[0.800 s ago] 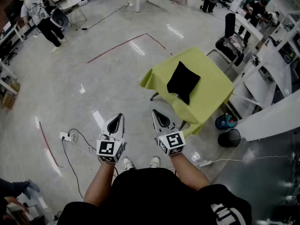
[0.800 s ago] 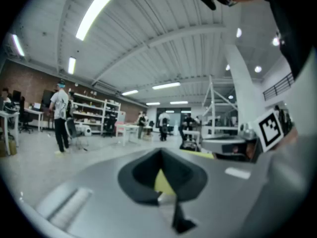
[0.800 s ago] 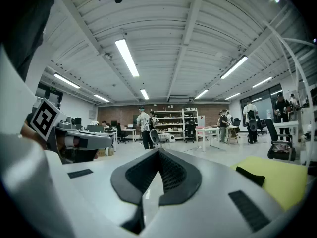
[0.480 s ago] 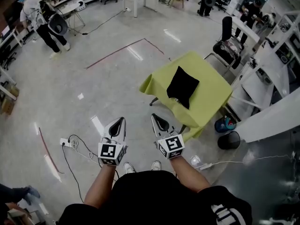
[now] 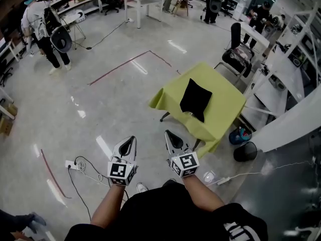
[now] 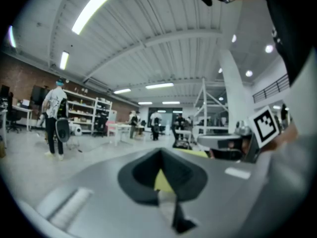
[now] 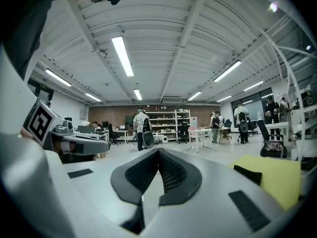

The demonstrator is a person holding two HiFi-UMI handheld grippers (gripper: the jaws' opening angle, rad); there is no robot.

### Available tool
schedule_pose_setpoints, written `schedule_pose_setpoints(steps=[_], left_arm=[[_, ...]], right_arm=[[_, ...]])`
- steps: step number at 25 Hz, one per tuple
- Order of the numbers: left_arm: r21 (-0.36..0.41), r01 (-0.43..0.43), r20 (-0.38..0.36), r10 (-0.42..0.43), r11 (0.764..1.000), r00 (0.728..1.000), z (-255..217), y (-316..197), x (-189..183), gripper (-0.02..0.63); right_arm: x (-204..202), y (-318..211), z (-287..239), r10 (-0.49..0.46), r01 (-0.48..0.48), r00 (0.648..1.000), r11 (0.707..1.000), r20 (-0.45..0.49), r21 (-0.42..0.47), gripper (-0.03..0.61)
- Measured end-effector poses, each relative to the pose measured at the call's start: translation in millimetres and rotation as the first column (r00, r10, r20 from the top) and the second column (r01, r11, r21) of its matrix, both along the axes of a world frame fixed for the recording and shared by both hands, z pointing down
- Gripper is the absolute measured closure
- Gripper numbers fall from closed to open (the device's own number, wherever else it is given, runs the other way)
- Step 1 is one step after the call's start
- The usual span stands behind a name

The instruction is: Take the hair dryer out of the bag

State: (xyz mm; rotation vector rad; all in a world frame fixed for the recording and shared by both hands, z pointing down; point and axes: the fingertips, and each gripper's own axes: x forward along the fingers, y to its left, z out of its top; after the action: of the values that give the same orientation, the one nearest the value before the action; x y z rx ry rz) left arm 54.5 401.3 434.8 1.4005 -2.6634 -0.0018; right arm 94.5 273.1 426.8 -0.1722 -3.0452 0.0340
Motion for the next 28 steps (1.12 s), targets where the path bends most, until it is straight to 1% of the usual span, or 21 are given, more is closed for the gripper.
schedule_pose_setpoints(steps=[6,10,13,17,19,25,28], left_arm=[[-0.001,-0.023,-0.010,0.023,1.000,1.000,0,-1,-11,0.607],[0.002,-0.028,0.003,0.028,1.000,1.000,-1,-14,-30,0.607],[0.009,-0.025,-0.004,0.025,1.000,1.000,-1,-34,-47,0.607],[-0.016,-0.074,0.006,0.074,0.997,0.997,-1,-70,-61,0.607],[-0.016,-0.093,0.011,0.093,0.996,0.996,-4,-89,-68,0.607],[-0.044,-0.120,0.043,0.122,0.992,0.992,-16,-137,-97,0.607],[-0.060,-0.136,0.046,0.139,0.989,0.989,-16,-159,-105,0.607]], right_arm=[[-7,-4,4,0.035,-0.035,0.999,0.999,-0.017,-0.005,0.572],[-23,-17,5,0.046,-0.046,0.999,0.999,-0.009,-0.009,0.572],[-37,-34,5,0.046,-0.046,0.999,0.999,0.004,-0.005,0.572],[-55,-66,4,0.066,-0.065,0.998,0.998,0.020,-0.015,0.572],[-64,-85,2,0.073,-0.073,0.997,0.997,0.024,-0.007,0.572],[-90,-132,-6,0.096,-0.095,0.994,0.995,0.047,-0.020,0.572],[-96,-155,-5,0.101,-0.101,0.994,0.995,0.042,-0.019,0.572]])
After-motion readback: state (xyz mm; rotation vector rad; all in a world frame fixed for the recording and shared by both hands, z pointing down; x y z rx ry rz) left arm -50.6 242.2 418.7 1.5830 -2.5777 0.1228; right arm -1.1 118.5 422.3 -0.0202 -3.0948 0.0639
